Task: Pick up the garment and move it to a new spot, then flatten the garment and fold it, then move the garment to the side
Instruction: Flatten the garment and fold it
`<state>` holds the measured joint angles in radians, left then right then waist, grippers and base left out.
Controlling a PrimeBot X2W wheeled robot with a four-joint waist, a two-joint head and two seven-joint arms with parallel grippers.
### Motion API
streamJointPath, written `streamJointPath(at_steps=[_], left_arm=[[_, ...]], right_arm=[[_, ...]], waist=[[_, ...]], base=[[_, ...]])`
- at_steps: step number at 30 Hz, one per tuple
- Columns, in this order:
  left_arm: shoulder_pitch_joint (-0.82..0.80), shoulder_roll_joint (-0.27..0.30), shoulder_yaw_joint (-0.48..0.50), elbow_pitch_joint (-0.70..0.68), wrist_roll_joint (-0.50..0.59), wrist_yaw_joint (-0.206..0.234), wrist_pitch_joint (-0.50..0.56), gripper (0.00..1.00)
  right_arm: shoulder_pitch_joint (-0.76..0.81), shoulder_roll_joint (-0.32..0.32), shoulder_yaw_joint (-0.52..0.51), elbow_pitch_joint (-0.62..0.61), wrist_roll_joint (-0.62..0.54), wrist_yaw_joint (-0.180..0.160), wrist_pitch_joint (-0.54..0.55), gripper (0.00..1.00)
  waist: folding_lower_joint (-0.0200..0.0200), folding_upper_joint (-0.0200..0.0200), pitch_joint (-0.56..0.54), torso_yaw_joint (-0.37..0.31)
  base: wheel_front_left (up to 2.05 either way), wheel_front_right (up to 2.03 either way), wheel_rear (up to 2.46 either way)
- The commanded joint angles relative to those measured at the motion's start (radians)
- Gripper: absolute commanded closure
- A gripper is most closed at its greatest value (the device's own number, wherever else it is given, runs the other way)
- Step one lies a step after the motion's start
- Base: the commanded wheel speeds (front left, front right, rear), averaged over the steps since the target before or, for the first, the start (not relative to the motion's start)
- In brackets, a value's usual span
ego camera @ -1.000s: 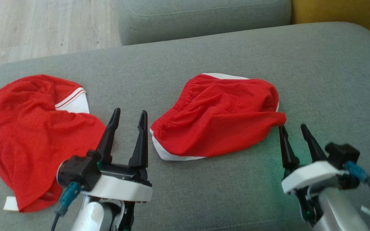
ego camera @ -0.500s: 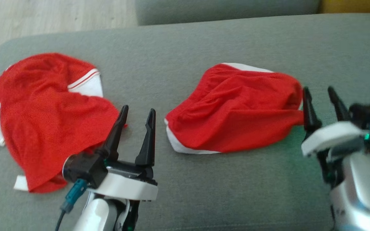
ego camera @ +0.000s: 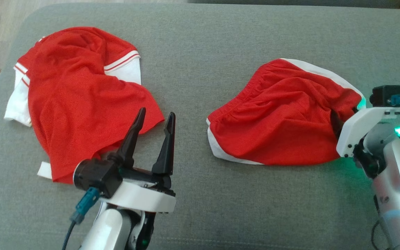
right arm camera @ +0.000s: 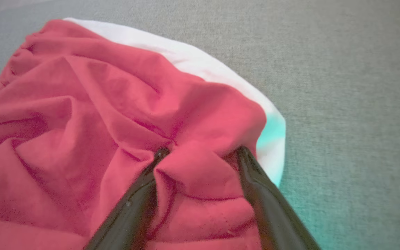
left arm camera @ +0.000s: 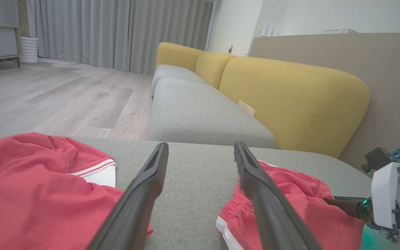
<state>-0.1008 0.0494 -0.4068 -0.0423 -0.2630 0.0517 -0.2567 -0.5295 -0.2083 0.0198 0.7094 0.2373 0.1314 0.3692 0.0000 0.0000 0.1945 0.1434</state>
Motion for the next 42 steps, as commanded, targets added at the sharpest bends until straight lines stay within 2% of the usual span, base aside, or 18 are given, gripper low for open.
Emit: streamJointPath(at_steps=[1,10,15,25,30,32,42], left_arm=[[-0.044,0.001,0.027,-0.030,-0.004,-0.002,-0.005,0.00],[-0.051,0.001,0.020,-0.028,-0.009,0.002,-0.005,0.00],[-0.053,0.001,0.010,-0.031,-0.014,0.003,-0.005,0.00],[-0.058,0.001,-0.006,-0.045,-0.033,0.012,-0.005,0.00],[-0.065,0.001,-0.009,-0.047,-0.039,0.015,-0.005,0.00],[-0.069,0.001,-0.009,-0.047,-0.042,0.017,-0.005,0.00],[-0.083,0.001,0.012,-0.047,-0.034,0.019,-0.005,0.00]], right_arm=[[-0.050,-0.024,0.038,-0.013,0.008,-0.001,0.001,1.00],[-0.201,-0.083,0.094,0.014,-0.024,-0.001,-0.179,1.00],[-0.295,-0.103,0.127,0.045,-0.044,-0.001,-0.225,1.00],[-0.537,-0.136,0.151,0.179,-0.119,-0.001,-0.368,1.00],[-0.588,-0.132,0.169,0.294,-0.152,-0.001,-0.381,1.00],[-0.599,-0.135,0.169,0.336,-0.166,-0.001,-0.392,0.00],[-0.619,-0.110,0.166,0.446,-0.167,-0.001,-0.487,0.00]], waist=[[0.0000,0.0000,0.002,0.007],[0.0000,0.0000,-0.003,0.015],[0.0000,0.0000,-0.004,0.027],[0.0000,0.0000,0.022,0.090],[0.0000,0.0000,0.039,0.108],[0.0000,0.0000,0.045,0.110],[0.0000,0.0000,0.039,0.050]], base=[[0.00,0.00,0.00],[0.00,0.00,0.00],[0.00,0.00,0.00],[0.00,0.00,0.00],[0.00,0.00,0.00],[0.00,0.00,0.00],[0.00,0.00,0.00]])
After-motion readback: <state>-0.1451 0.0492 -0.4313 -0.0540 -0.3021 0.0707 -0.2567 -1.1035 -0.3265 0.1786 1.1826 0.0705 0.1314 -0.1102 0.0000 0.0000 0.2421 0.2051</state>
